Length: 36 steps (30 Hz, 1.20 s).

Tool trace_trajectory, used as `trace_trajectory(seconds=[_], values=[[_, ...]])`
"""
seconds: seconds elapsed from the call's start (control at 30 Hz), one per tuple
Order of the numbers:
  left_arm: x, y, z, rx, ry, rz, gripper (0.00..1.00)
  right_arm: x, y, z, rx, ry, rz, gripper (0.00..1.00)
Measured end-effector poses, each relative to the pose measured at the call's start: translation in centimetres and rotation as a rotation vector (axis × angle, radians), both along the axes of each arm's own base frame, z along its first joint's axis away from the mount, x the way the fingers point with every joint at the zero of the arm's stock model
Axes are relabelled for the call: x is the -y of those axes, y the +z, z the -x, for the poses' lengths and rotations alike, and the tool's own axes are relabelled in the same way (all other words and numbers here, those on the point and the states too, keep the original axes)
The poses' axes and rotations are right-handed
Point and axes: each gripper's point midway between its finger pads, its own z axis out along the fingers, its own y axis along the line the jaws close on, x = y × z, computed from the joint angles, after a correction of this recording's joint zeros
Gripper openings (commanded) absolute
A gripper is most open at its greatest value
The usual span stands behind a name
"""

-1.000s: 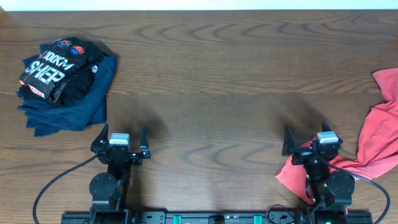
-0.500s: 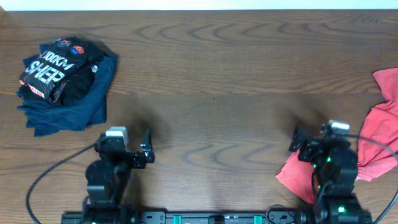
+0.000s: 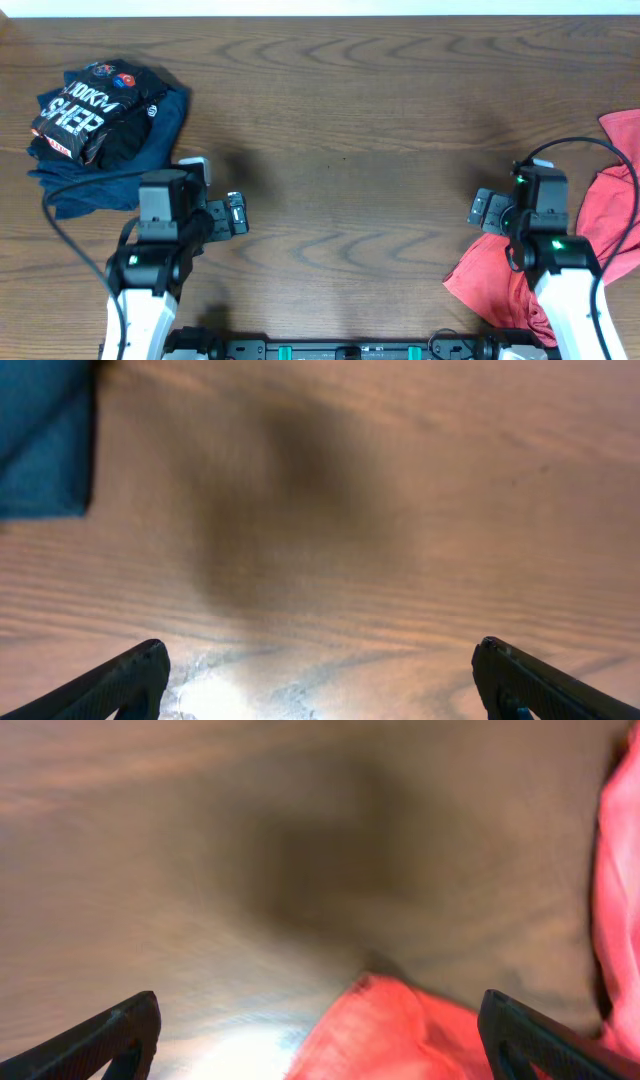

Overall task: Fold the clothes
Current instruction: 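Lower the right gripper onto the crumpled red T-shirt and grasp it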

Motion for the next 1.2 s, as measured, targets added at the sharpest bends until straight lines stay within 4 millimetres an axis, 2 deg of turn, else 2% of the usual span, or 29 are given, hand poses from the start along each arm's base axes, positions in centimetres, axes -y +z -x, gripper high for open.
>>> trace_trajectory(seconds=[0.13,0.27,0.43,0.5,0.6,0.67,0.87,0.93,1.03,1.07,1.13,1.2], values=[[0.0,-1.9,0.0,-0.083,-0.001,-0.003,0.98,1.7,-2.8,1.3,-0.131,-0.121,0.046,0.99],[0.0,-2.7,0.0,-0.117,-0.001,-0.002,0.98,2.4,-4.8,1.9,-0.213,-0.173,0.073,0.99],[0.0,-2.7,0.0,-0.118,-0.002,-0.002,0.98,2.7,-7.1,2.5,-0.305,-0.205,0.087,0.81],[0.0,-2.7,0.0,-0.118,-0.001,-0.002,0.98,2.7,-7.9,2.8,-0.339,-0.209,0.089,0.8],[0.0,-2.7,0.0,-0.118,-0.001,-0.002,0.98,2.7,-8.8,3.0,-0.369,-0.212,0.089,0.73],[0.1,-2.7,0.0,-0.118,-0.002,-0.001,0.98,2.7,-9.1,2.8,-0.371,-0.216,0.088,0.66],[0.1,-2.7,0.0,-0.118,-0.002,-0.001,0.98,2.9,-9.3,1.0,-0.33,-0.225,0.092,0.6],[0.1,-2.7,0.0,-0.118,-0.002,-0.001,0.98,3.0,-9.4,0.4,-0.319,-0.226,0.096,0.47],[0.1,-2.7,0.0,-0.118,-0.002,-0.001,0.98,2.9,-9.7,-0.1,-0.316,-0.226,0.093,0.11],[0.1,-2.7,0.0,-0.118,-0.002,-0.001,0.98,3.0,-9.8,-0.2,-0.319,-0.228,0.095,0.05],[0.1,-2.7,0.0,-0.118,-0.002,-0.001,0.98,3.0,-10.0,-0.1,-0.327,-0.23,0.096,0.01],[0.1,-2.7,0.0,-0.118,-0.002,-0.001,0.98,3.0,-10.0,-0.1,-0.328,-0.23,0.095,0.01]])
